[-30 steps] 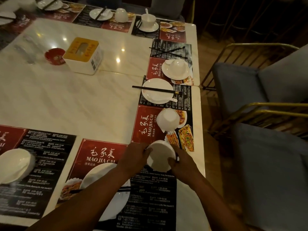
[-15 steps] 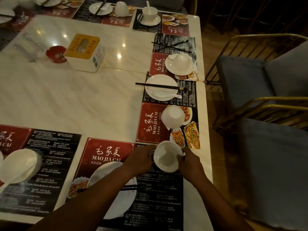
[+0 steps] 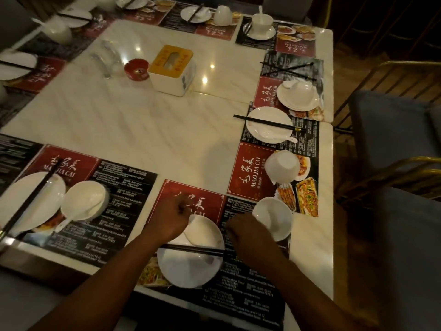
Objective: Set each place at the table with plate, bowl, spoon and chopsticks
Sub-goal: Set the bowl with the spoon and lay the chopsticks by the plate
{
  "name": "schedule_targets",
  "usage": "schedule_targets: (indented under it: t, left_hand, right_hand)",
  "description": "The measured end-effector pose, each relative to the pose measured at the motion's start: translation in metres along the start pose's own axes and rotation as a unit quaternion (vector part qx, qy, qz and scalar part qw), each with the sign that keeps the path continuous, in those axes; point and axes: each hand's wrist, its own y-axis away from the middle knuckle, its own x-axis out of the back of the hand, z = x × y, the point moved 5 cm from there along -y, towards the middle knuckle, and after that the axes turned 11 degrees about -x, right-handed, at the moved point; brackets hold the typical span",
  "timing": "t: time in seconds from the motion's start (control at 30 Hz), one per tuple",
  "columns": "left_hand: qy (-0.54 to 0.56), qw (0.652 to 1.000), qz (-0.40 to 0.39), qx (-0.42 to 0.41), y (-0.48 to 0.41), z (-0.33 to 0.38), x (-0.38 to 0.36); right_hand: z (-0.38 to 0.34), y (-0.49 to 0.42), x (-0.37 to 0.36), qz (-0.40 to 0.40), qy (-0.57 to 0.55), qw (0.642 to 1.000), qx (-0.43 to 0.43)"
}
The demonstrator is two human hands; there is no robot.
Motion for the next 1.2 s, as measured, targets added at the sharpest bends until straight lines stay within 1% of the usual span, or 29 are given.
schedule_targets:
  t: [0.03, 0.1, 0.23, 0.33, 0.53, 0.6, 0.73, 0.8, 0.87, 0.93, 1.0, 1.1, 1.13, 1.2]
  left_hand:
    - [-0.003, 1.000, 0.008, 0.004, 0.009, -0.005, 0.003]
    - [-0.011, 0.999, 0.023, 0.020, 0.027, -0.019, 0.009]
    - [0.013, 0.998, 0.051, 0.043, 0.053, -0.041, 0.021]
    - [0.009, 0.996, 0.077, 0.048, 0.066, -0.045, 0.029]
    - [0.040, 0.992, 0.091, 0.078, 0.081, -0.062, 0.028]
    - [0.036, 0.991, 0.099, 0.077, 0.083, -0.062, 0.028]
    - [0.031, 0.990, 0.122, 0.062, 0.081, -0.061, 0.030]
    - [0.023, 0.990, 0.135, 0.046, 0.078, -0.057, 0.032]
    - [0.013, 0.990, 0.139, 0.028, 0.074, -0.049, 0.032]
    - [0.003, 0.991, 0.131, 0.013, 0.070, -0.043, 0.029]
    - [-0.011, 0.994, 0.112, 0.001, 0.065, -0.042, 0.022]
    - [-0.049, 0.997, 0.062, -0.016, 0.056, -0.044, 0.008]
    - [-0.061, 0.997, 0.046, -0.024, 0.054, -0.045, 0.003]
    - [-0.092, 0.995, 0.023, -0.042, 0.051, -0.047, -0.004]
  right_hand:
    - [-0.010, -0.003, -0.019, -0.039, 0.029, 0.999, 0.023]
    - [-0.024, -0.005, -0.046, -0.079, 0.082, 0.993, 0.042]
    - [-0.037, -0.006, -0.064, -0.096, 0.160, 0.981, 0.047]
    - [-0.040, -0.004, -0.066, -0.098, 0.166, 0.980, 0.047]
    - [-0.034, -0.007, -0.069, -0.104, 0.073, 0.992, -0.014]
    - [-0.030, -0.005, -0.070, -0.118, 0.043, 0.991, -0.036]
    - [-0.023, 0.002, -0.073, -0.122, 0.006, 0.991, -0.046]
    - [-0.019, 0.010, -0.066, -0.101, -0.031, 0.993, -0.060]
    - [-0.011, 0.021, -0.054, -0.053, -0.083, 0.991, -0.086]
    - [0.003, 0.039, -0.046, -0.006, -0.149, 0.981, -0.126]
    - [0.020, 0.056, -0.048, 0.024, -0.184, 0.965, -0.184]
    - [0.038, 0.073, -0.063, 0.014, -0.211, 0.937, -0.279]
    - [0.041, 0.077, -0.066, 0.012, -0.214, 0.929, -0.302]
    - [0.045, 0.079, -0.074, 0.016, -0.195, 0.927, -0.320]
